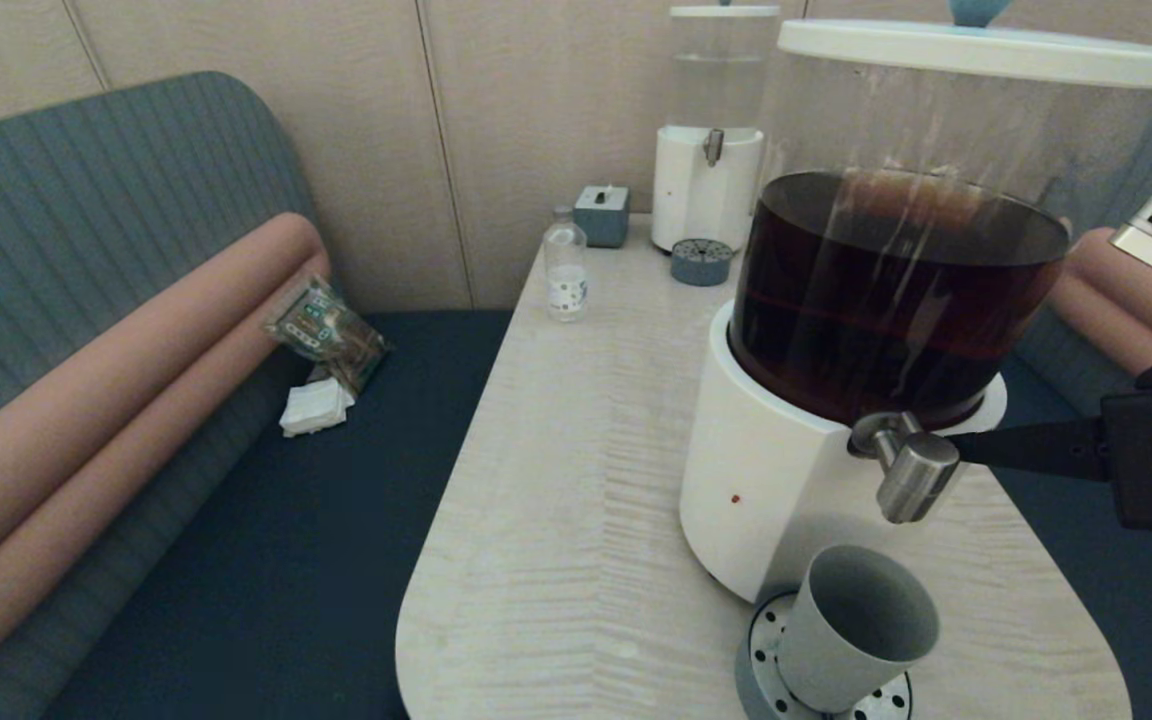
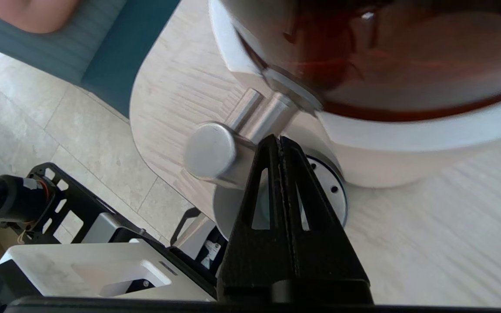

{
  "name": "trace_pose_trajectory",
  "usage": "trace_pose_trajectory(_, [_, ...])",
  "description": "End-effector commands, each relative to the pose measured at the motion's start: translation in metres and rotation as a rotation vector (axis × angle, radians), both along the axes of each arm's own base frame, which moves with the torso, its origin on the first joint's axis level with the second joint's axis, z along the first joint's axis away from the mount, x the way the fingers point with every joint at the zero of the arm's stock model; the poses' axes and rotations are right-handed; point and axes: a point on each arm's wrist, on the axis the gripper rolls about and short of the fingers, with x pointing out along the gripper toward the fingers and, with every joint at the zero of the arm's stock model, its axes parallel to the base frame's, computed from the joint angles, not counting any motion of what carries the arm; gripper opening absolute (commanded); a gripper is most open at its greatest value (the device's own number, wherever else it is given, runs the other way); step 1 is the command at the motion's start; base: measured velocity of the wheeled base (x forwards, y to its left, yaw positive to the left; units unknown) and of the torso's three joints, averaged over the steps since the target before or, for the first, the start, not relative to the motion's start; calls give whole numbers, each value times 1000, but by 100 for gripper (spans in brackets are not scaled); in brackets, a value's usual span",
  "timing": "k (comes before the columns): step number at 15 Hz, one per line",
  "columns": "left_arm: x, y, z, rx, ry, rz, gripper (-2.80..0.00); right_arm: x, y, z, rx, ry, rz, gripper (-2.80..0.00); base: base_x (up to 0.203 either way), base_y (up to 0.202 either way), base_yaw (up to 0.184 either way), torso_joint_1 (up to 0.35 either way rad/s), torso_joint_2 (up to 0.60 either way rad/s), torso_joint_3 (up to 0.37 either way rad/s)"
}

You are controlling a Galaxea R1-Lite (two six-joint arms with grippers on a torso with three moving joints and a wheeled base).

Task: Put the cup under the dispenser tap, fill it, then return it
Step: Turn on the faucet

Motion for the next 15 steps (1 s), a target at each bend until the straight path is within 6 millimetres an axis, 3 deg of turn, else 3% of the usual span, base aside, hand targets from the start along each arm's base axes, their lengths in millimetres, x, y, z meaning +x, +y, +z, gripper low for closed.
trace_pose_trajectory(1, [0, 0, 0, 0, -1, 0, -280, 1, 3, -2, -2, 11, 12, -280, 0, 0, 0, 0, 0, 0])
trace_pose_trajectory(15, [0, 0, 0, 0, 0, 0, -280, 2, 12, -4, 23, -53, 59, -280, 0, 0, 0, 0, 0, 0])
